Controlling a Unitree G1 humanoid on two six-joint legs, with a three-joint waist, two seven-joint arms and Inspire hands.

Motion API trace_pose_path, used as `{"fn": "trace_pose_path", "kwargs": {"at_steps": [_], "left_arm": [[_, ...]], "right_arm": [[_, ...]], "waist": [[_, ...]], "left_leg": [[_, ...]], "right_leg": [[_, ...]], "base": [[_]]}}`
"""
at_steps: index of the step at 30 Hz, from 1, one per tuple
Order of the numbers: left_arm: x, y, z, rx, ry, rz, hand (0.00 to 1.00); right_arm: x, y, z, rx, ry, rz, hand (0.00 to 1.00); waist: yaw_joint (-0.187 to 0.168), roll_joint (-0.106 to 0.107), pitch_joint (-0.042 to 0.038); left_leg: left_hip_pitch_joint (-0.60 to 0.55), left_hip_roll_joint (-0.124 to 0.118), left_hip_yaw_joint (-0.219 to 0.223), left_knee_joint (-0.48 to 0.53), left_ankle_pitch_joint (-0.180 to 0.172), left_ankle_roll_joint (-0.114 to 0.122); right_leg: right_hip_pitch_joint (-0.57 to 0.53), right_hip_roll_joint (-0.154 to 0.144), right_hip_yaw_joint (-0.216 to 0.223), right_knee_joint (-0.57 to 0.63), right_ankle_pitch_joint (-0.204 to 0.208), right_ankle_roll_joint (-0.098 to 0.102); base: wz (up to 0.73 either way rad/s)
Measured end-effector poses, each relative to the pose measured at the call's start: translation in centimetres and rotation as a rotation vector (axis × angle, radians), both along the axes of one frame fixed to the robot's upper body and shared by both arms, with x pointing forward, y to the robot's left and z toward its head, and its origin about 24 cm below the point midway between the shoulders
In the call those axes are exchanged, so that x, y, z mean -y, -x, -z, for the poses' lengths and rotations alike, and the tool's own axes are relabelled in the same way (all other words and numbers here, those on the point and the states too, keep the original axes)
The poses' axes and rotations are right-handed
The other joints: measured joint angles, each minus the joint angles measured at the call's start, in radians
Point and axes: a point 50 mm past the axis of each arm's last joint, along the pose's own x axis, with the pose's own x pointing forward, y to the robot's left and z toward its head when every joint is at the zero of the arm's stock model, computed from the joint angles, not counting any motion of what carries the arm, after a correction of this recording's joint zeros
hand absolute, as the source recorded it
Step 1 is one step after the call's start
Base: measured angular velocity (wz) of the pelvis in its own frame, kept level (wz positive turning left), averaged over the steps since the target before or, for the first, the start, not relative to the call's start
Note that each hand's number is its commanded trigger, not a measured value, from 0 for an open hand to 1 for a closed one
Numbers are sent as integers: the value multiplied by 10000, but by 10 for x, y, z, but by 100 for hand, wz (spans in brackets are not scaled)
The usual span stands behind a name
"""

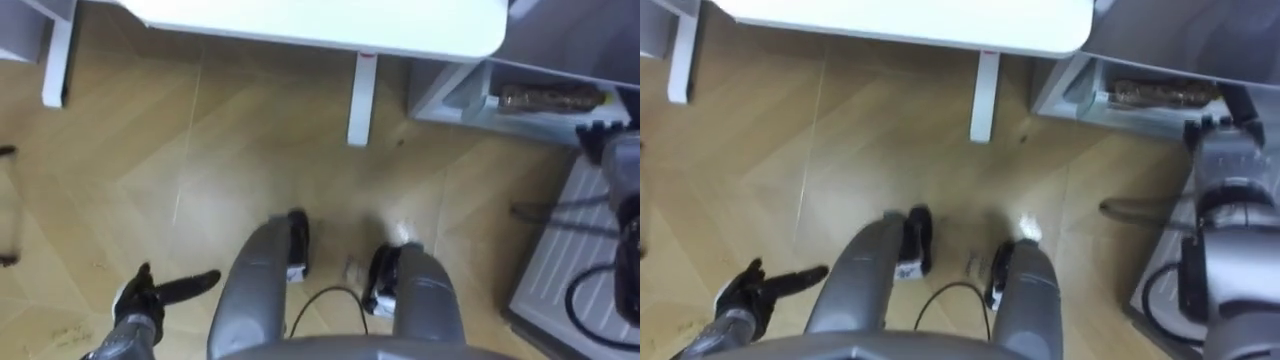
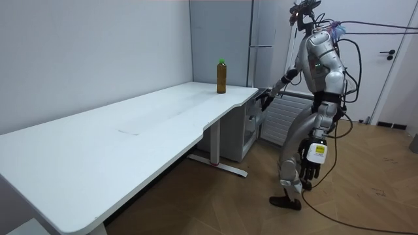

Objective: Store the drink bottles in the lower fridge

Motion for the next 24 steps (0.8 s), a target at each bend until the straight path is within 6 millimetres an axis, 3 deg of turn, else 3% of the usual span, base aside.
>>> {"fn": "trace_pose_path", "kwargs": {"at_steps": [10, 14, 16, 17, 18, 20, 24], "left_arm": [[-18, 10, -1, -39, 23, -874, 0], [-23, 21, 0, -280, 91, -1237, 0], [-23, 31, 2, -505, 184, -1296, 0], [-22, 40, 3, -712, 216, -1423, 0], [-22, 50, 3, -848, 261, -1766, 0], [-24, 62, 3, -1047, 237, -2064, 0], [-15, 77, 7, -1411, 365, -2332, 0]], "right_arm": [[6, 40, 31, -1149, 482, -970, 0], [13, 71, 46, -1431, 109, -496, 0], [16, 84, 52, -1575, 17, -294, 0], [17, 95, 57, -1770, 7, -276, 0], [17, 107, 63, -1922, -82, -166, 0], [15, 129, 74, -2264, -245, -34, 0], [5, 176, 94, -2681, -671, 260, 0]], "waist": [[-52, -49, -18], [-123, -30, -78], [-177, -16, -193], [-243, -51, -368], [-325, -93, -454], [-343, -190, -567], [-560, -233, -534]], "left_leg": [[1598, -24, -35, -805, 13, -17], [2556, -49, -18, -1335, 17, -7], [3024, -123, -21, -1646, 17, -7], [3368, -160, -22, -1909, 19, -4], [3817, -198, -22, -2151, 19, -5], [4468, -225, -23, -2555, 15, -13], [5431, -391, -132, -3010, 1, -22]], "right_leg": [[1874, 29, -373, -1127, 106, 153], [3068, 109, -575, -2020, 307, 285], [3634, 203, -631, -2572, 469, 348], [3975, 214, -697, -2927, 556, 392], [4506, 253, -735, -3344, 651, 446], [5293, 341, -803, -4023, 825, 506], [6507, 356, -1053, -4816, 1069, 645]], "base": [[7], [6], [0], [0], [5], [4], [10]]}}
